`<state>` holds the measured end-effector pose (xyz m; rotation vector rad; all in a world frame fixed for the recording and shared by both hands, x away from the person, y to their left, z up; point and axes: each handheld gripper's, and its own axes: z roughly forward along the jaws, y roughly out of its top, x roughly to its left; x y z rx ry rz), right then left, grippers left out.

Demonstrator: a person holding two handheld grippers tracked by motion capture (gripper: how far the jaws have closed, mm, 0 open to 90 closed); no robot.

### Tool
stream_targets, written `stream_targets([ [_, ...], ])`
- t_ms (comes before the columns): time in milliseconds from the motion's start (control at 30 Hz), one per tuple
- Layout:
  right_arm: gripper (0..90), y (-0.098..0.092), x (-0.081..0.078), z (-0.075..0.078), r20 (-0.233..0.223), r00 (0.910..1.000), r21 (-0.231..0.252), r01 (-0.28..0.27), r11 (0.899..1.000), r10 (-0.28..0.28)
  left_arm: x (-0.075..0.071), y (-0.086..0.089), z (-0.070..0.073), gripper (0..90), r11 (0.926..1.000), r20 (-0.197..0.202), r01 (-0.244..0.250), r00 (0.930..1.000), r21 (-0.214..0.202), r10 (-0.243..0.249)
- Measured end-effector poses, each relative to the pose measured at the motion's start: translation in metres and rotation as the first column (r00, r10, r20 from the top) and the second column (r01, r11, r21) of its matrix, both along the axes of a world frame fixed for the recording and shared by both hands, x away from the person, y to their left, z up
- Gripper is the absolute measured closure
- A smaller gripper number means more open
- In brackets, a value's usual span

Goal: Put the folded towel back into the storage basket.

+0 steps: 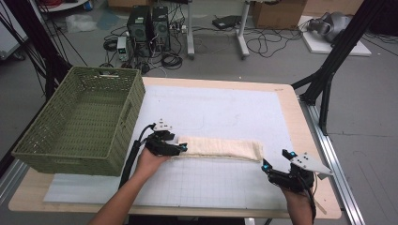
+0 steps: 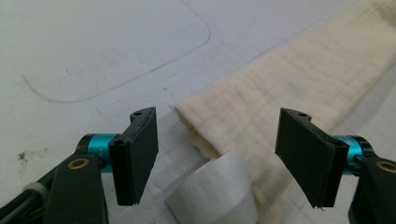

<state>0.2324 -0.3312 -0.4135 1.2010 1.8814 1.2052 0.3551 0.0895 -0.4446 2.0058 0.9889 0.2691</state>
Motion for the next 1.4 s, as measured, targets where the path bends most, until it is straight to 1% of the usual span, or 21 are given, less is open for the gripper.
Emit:
stream_targets([
  [67,17.2,0.0,0.0,0.0,-0.002,1.0,0.001,-0.001,1.0,0.001,0.0,-0.002,-0.003,31.6,0.9997,-0.007,0.015,0.9999,0.018,-0.015],
  [133,17.2,0.0,0.0,0.0,-0.004,1.0,0.002,0.001,1.0,-0.001,-0.002,-0.005,-0.004,32.2,0.9991,0.011,0.02,0.9997,0.039,-0.02],
  [200,17.2,-0.001,0.0,0.0,0.001,1.0,0.0,0.001,1.0,-0.001,-0.002,-0.005,-0.004,33.2,0.9988,0.015,0.019,0.9997,0.045,-0.02],
  [233,17.2,-0.001,0.0,0.0,-0.001,1.0,0.002,0.004,1.0,-0.004,-0.003,-0.006,-0.004,34.0,0.9982,0.023,0.023,0.9994,0.055,-0.024],
  [300,17.2,-0.001,0.0,0.0,-0.001,1.0,0.004,0.004,1.0,-0.004,-0.004,-0.007,-0.004,36.8,0.9967,0.035,0.044,0.9983,0.068,-0.047],
  [400,17.2,-0.001,0.001,-0.001,-0.003,1.0,0.0,0.003,1.0,-0.003,-0.007,-0.009,-0.004,47.1,0.9946,0.044,0.076,0.9959,0.071,-0.079],
  [467,17.2,-0.001,0.001,-0.001,-0.002,1.0,-0.001,0.002,1.0,-0.002,-0.007,-0.01,-0.004,52.2,0.9948,0.043,0.076,0.9959,0.067,-0.079],
  [533,17.2,0.0,0.001,-0.001,-0.006,1.0,0.002,0.004,1.0,-0.004,-0.007,-0.009,-0.003,57.9,0.9954,0.025,0.084,0.996,0.046,-0.086],
  [567,17.2,0.0,0.001,-0.001,-0.006,1.0,0.002,0.004,1.0,-0.004,-0.007,-0.009,-0.003,63.3,0.9954,0.025,0.084,0.996,0.046,-0.086],
  [600,17.2,0.0,0.0,0.0,-0.005,1.0,0.001,0.003,1.0,-0.003,-0.008,-0.01,-0.004,70.0,0.9934,0.014,0.113,0.9934,0.02,-0.114],
  [633,17.2,-0.001,0.0,0.0,-0.005,1.0,-0.001,0.004,1.0,-0.004,-0.009,-0.012,-0.004,76.2,0.9929,0.021,0.116,0.9929,0.025,-0.117],
  [700,17.2,-0.001,0.001,-0.001,-0.007,1.0,0.001,0.005,1.0,-0.005,-0.011,-0.013,-0.003,79.8,0.9922,0.035,0.119,0.9921,0.037,-0.12],
  [833,17.2,-0.001,0.001,-0.001,-0.005,1.0,0.0,0.005,1.0,-0.005,-0.011,-0.013,-0.002,81.0,0.9923,0.044,0.118,0.9919,0.038,-0.119],
  [900,17.2,-0.002,0.001,-0.001,-0.006,1.0,0.002,0.006,1.0,-0.006,-0.012,-0.012,-0.001,81.1,0.9929,0.057,0.116,0.9915,0.026,-0.117],
  [933,17.2,-0.002,0.001,-0.001,-0.006,1.0,0.0,0.005,1.0,-0.005,-0.012,-0.012,-0.001,81.1,0.9929,0.057,0.116,0.9915,0.026,-0.117],
  [967,17.3,-0.002,0.001,-0.001,-0.006,1.0,-0.001,0.004,1.0,-0.004,-0.012,-0.011,0.002,81.2,0.9931,0.075,0.117,0.9903,0.01,-0.117],
  [1000,17.3,-0.002,0.001,-0.001,-0.009,1.0,0.002,0.005,1.0,-0.005,-0.013,-0.01,0.003,81.2,0.9936,0.084,0.113,0.9901,-0.004,-0.112],
  [1033,17.2,-0.002,0.001,-0.001,-0.007,1.0,0.004,0.006,1.0,-0.006,-0.013,-0.01,0.003,81.2,0.9936,0.084,0.113,0.9901,-0.004,-0.112],
  [1067,17.3,-0.003,0.001,-0.001,-0.007,1.0,0.004,0.006,1.0,-0.006,-0.014,-0.009,0.006,81.4,0.9929,0.1,0.118,0.9883,-0.019,-0.115],
  [1200,17.3,-0.003,0.001,-0.001,-0.005,1.0,0.005,0.008,1.0,-0.008,-0.016,-0.007,0.009,81.5,0.9912,0.118,0.122,0.9864,-0.051,-0.115],
  [1400,17.2,-0.003,0.001,0.0,0.008,0.9999,0.008,0.012,1.0,-0.012,-0.02,-0.005,0.016,81.7,0.9863,0.152,0.137,0.9809,-0.092,-0.122],
])
